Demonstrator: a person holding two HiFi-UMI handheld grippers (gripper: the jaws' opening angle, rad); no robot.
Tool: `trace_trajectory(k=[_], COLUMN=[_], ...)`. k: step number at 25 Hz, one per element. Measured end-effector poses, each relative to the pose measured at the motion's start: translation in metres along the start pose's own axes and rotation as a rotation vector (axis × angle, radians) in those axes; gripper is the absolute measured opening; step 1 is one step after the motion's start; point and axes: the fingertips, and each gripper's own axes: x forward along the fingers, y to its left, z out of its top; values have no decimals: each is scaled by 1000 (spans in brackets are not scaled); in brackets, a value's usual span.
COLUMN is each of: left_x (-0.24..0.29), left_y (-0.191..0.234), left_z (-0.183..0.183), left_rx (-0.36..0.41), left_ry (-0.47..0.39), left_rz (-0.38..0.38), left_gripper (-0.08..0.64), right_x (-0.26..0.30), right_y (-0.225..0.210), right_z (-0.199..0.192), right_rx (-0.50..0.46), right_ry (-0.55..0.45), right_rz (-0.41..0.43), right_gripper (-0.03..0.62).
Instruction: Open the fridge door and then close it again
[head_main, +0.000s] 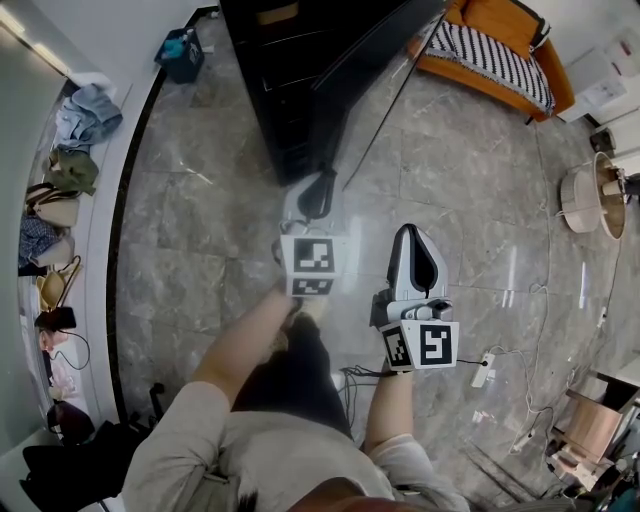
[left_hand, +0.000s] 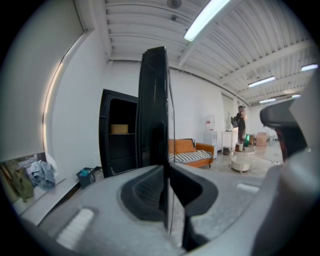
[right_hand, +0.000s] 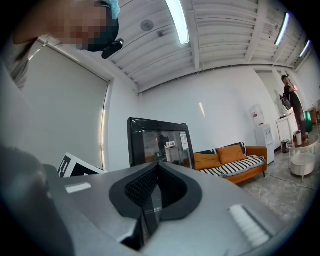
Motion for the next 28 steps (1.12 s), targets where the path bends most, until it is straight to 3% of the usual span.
trace_trajectory(k=[28], left_x=[20], left_y=[74], left_z=[5], left_rx=[-16], left_ry=[2], left_rz=[91], left_gripper=[55], right_x=[35], right_y=[4], right_z=[-7], right_rx=[9], right_ry=[23], right_rz=[47], right_gripper=[2])
